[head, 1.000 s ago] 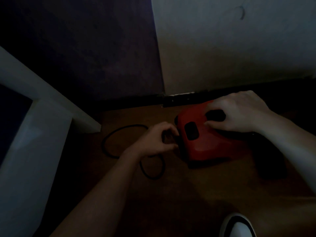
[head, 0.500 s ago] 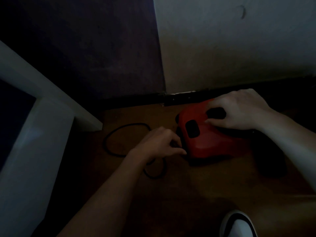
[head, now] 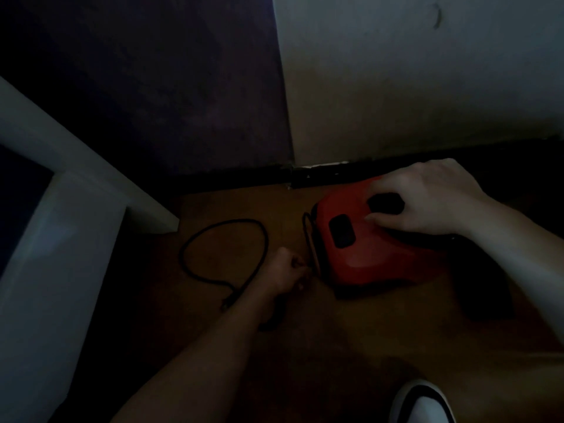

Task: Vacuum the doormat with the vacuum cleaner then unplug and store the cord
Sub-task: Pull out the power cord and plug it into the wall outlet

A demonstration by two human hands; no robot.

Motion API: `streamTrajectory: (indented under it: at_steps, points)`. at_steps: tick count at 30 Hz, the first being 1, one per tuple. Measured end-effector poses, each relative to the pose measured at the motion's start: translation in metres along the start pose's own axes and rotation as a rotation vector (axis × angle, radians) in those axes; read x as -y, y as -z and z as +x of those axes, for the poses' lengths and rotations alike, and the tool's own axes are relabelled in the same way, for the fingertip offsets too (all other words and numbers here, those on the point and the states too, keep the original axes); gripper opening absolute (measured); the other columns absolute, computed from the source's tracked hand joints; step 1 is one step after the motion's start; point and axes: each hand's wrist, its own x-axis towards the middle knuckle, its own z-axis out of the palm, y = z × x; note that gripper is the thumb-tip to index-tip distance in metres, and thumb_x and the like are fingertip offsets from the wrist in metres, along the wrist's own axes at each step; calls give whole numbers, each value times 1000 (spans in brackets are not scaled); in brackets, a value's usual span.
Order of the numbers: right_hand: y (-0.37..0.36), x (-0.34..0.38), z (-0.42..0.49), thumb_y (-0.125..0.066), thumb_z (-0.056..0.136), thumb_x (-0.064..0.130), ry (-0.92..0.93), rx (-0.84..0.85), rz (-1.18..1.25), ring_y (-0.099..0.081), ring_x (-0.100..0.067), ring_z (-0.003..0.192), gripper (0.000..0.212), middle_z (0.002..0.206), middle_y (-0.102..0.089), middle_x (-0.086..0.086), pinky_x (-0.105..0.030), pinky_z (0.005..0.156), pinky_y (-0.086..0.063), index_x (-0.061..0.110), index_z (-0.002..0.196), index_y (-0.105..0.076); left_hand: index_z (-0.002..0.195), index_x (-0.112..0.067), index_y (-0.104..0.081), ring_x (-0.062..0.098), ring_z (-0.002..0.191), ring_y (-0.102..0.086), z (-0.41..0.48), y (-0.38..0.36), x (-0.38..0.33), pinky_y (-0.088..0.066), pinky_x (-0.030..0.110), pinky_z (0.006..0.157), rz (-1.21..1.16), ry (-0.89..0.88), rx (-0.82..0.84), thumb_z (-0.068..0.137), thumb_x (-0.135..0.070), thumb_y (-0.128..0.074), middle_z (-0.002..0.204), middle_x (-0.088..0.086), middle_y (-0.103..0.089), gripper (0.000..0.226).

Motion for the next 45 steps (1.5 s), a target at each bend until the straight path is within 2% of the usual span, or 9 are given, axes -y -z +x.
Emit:
streamTrajectory:
  at_steps: [6,12,15,19,23,28,32,35,45]
  points:
    - [-1,-1,-2,-45,81,76,8,0,7,-68,-18,110,47,126,-69,18,-33,77,-45,55,121,-59,123,-8,-54,2,56,-65,17,18,-15,-52,20,63,-616,-38,-234,91,4,-62,86,2,-64,35]
    - [-1,-1,0,-48,83,76,4,-10,-23,-68,-17,110,44,126,-68,19,-32,72,-39,55,120,-59,135,-36,-35,19,89,-64,-13,51,-31,-55,33,85,-541,-378,-70,70,10,-81,95,8,-58,92]
    - [0,1,-1,-48,83,76,0,-6,-31,-67,-16,112,44,127,-67,20,-32,74,-42,55,121,-58,129,-31,-46,18,96,-63,-29,66,-36,-54,44,91,-480,-425,-9,63,-8,-92,106,10,-60,83]
    - [2,3,-2,-49,85,75,-4,7,-17,-67,-17,111,44,127,-68,18,-33,76,-45,54,121,-60,100,-23,-57,3,85,-63,-43,78,-49,-53,26,76,-382,-396,-31,63,-24,-92,87,-17,-64,51]
    - [2,3,-2,-47,83,77,-10,12,-20,-67,-18,112,47,128,-68,17,-33,77,-46,53,122,-60,84,-25,-61,3,68,-58,-48,84,-54,-48,27,62,-101,-436,-208,70,-46,-84,72,-13,-61,35]
    - [0,2,-2,-46,83,77,-13,10,-24,-68,-19,109,46,125,-69,16,-34,76,-47,53,120,-60,93,-29,-71,11,78,-64,-49,95,-64,-44,25,69,529,-676,-317,79,-57,-63,84,-11,-70,32]
    - [0,1,0,-44,80,79,-22,18,-12,-68,-20,108,50,123,-70,16,-34,77,-47,53,119,-60,107,-40,-71,10,97,-64,-44,84,-72,-50,33,80,739,-586,-203,86,-62,-57,106,-15,-69,33]
    - [-1,1,0,-39,78,80,-15,24,-8,-68,-18,110,54,126,-69,17,-34,78,-48,54,121,-58,111,-42,-68,13,107,-61,-40,65,-66,-39,41,100,768,-467,-123,91,-57,-53,114,-16,-69,29]
    - [2,2,-2,-49,84,74,0,13,0,-67,-18,110,43,125,-69,17,-31,71,-39,54,121,-60,102,-32,-75,9,104,-63,-34,40,-56,-48,40,94,479,-245,26,92,-45,-60,117,-16,-69,22]
